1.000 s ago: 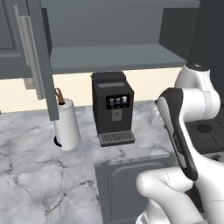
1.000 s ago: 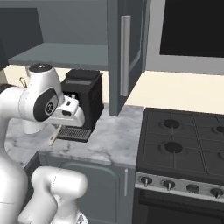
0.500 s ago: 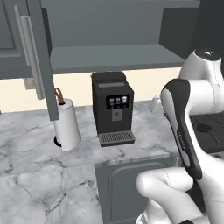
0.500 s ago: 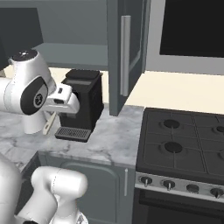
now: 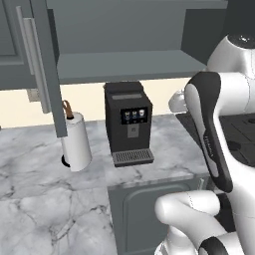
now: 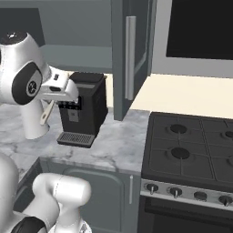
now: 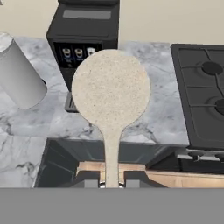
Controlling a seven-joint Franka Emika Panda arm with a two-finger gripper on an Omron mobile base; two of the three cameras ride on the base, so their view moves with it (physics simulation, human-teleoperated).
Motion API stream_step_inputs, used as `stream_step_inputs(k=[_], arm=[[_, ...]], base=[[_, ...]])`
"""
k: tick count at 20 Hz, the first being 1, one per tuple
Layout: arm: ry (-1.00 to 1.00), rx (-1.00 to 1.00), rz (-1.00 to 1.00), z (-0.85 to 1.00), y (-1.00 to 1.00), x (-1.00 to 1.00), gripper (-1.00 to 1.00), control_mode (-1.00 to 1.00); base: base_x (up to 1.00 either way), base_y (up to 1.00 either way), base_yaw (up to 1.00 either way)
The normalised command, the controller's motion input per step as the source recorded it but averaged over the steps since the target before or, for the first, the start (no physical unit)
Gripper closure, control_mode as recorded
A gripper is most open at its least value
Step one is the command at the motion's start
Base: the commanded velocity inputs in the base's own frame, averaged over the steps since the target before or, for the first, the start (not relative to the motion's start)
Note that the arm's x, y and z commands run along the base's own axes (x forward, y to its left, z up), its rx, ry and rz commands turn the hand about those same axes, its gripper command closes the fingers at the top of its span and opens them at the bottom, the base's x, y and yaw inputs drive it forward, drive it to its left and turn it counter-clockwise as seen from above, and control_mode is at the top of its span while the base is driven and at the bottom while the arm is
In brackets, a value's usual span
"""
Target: Pick up the bar soap and dish brush from the sink, and place them back in the cabinet, and close the cabinet doors.
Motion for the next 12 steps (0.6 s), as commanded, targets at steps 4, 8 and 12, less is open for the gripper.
stream_step_inputs(k=[4, 8, 12], arm=[[-0.11, 0.00, 0.00, 0.28, 0.00, 0.14, 1.00, -1.00], [-0.11, 0.00, 0.00, 0.21, 0.00, 0.25, 1.00, -1.00], [-0.13, 0.00, 0.00, 0.20, 0.00, 0.29, 1.00, -1.00]], base=[[0.00, 0.00, 0.00], [0.00, 0.00, 0.00], [0.00, 0.00, 0.00]])
